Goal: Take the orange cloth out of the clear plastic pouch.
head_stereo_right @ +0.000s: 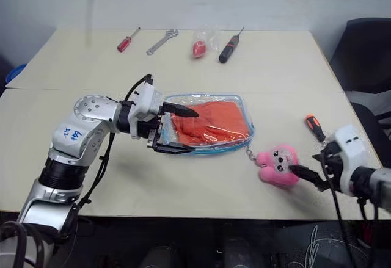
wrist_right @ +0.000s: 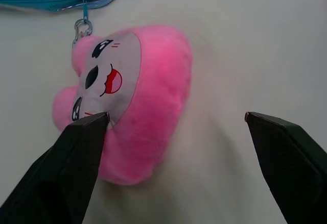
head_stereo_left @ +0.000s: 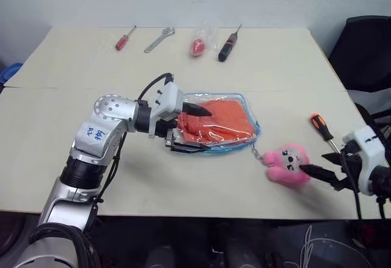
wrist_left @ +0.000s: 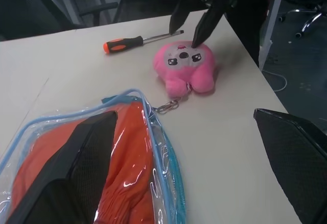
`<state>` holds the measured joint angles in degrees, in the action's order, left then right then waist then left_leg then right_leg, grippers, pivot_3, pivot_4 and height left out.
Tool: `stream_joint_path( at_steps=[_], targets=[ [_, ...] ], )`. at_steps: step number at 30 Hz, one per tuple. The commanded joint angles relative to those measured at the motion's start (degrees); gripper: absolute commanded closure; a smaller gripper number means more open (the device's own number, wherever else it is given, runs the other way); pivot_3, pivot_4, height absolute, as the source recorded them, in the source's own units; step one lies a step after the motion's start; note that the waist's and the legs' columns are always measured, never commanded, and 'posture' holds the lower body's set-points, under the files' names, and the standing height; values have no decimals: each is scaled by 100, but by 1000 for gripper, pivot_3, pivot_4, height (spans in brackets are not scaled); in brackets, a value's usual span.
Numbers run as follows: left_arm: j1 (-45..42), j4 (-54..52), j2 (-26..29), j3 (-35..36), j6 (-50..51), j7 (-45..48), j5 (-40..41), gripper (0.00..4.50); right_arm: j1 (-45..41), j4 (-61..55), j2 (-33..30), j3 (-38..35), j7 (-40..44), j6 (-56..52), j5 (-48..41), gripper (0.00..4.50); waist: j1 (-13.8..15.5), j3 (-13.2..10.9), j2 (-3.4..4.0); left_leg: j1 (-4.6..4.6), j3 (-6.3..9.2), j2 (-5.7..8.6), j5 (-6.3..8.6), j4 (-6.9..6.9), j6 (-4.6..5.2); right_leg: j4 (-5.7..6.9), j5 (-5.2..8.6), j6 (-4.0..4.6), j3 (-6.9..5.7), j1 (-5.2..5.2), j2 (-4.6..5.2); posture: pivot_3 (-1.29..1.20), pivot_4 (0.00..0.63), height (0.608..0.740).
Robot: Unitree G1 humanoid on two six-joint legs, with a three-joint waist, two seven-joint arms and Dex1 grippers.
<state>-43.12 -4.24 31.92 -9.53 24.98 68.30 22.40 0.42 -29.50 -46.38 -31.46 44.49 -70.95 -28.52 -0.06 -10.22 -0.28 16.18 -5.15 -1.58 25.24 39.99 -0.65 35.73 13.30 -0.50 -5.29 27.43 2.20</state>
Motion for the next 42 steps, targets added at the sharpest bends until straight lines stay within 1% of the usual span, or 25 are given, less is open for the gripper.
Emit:
stream_joint_path(
  at_steps=[1,4,6,8,10,11,13,17,18,19,21,22,25,26,32,35,36,41,42],
  targets=[
    [-53,-186,-12,58,-34,-26,60,0,-50,-223,284,64,-309,50,-179,1017,-11,0,0,-1,-3,0,0,0,0,1,0,0,3,0,-1,0,150,740],
    [-95,-148,-10,65,-53,-16,39,0,-110,-354,368,-25,-318,-73,-493,2041,-8,0,0,-3,-4,1,0,0,0,2,0,0,8,2,-6,0,150,740],
    [-118,-120,5,77,-64,-3,33,0,-219,-478,382,-205,-241,-298,-886,2749,-8,0,0,-3,-4,0,0,1,0,3,0,0,13,1,-9,0,150,740],
    [-131,-99,16,88,-68,2,30,0,-436,-593,441,-371,-179,-576,-1402,3542,-7,0,0,-3,-4,0,0,1,0,5,0,0,14,1,-11,0,150,740],
    [-135,-90,19,89,-70,3,28,0,-664,-827,479,-350,-58,-710,-2020,4204,-7,0,0,-3,-4,0,0,1,0,10,0,0,15,2,-11,0,150,740],
    [-136,-87,15,85,-65,2,29,0,-797,-938,508,-245,-23,-737,-2320,4467,-8,0,0,-3,-4,-1,0,1,0,10,0,0,15,3,-12,0,150,740],
    [-135,-76,-11,57,-69,8,27,0,-1070,-1099,578,253,-124,-716,-2593,4467,-11,0,0,-3,-3,-1,0,1,0,10,0,1,15,2,-13,0,150,740],
    [-139,-47,-80,-60,-130,36,-33,0,-1374,-972,764,1806,-722,-261,-1908,4467,-3,1,-1,-2,-3,2,0,1,1,11,-1,1,15,1,-13,0,150,740],
    [-133,-24,-81,-136,-211,62,-114,0,-1470,-759,941,2136,-868,-171,-1766,4467,-2,1,-1,-1,-4,3,0,1,1,11,-1,1,16,2,-11,0,150,740],
    [-119,2,-70,-217,-312,93,-209,0,-1523,-534,1060,2419,-987,-71,-1595,4467,-2,1,-4,0,-4,4,0,1,1,13,-1,1,16,4,-11,0,150,740],
    [-80,77,-50,-383,-560,161,-414,0,-1500,-149,1045,2983,-1104,356,-1052,4467,-2,2,-3,0,-8,5,0,3,1,13,-1,1,15,2,-10,0,150,740],
    [-71,101,-47,-425,-628,179,-465,0,-1472,-52,1002,3137,-1114,517,-884,4467,-1,2,-4,0,-10,5,0,2,1,13,-1,1,15,2,-10,0,150,740],
    [-27,83,-149,-546,-576,215,-449,0,-1319,82,738,3440,-1008,906,-524,3745,1,3,-6,-1,-12,3,0,3,1,11,-1,1,11,-1,-12,0,150,740],
    [-19,81,-171,-570,-568,226,-448,0,-1283,77,680,3484,-971,990,-478,3437,-2,5,-8,-1,-13,3,0,3,1,10,-1,1,11,-1,-12,0,150,740],
    [141,196,-253,-969,-1034,322,-852,0,-1085,-469,391,3148,-872,1066,-686,1328,-8,7,-13,-3,-9,-6,1,2,1,8,-1,1,16,0,-20,0,150,740],
    [156,393,-449,-1179,-1108,299,-969,0,-999,-1021,126,2702,-725,1094,-939,277,17,7,-13,0,-8,-6,2,2,4,-5,-1,1,16,2,-18,0,150,740],
    [141,470,-532,-1225,-1124,260,-1014,0,-985,-1174,42,2531,-671,1107,-1044,24,20,7,-14,1,-7,-5,4,3,7,-9,-1,1,16,1,-18,0,150,740],
    [90,789,-957,-1420,-1246,85,-1243,0,-1126,-1508,-354,1703,-623,913,-1523,24,18,5,-17,1,-3,-3,6,3,9,-13,-1,0,17,2,-20,0,150,740],
    [87,830,-1044,-1462,-1261,63,-1275,0,-1193,-1428,-566,1575,-567,1005,-1413,24,17,5,-18,1,-3,-4,6,3,9,-13,-2,0,18,1,-21,0,150,740]
  ],
)
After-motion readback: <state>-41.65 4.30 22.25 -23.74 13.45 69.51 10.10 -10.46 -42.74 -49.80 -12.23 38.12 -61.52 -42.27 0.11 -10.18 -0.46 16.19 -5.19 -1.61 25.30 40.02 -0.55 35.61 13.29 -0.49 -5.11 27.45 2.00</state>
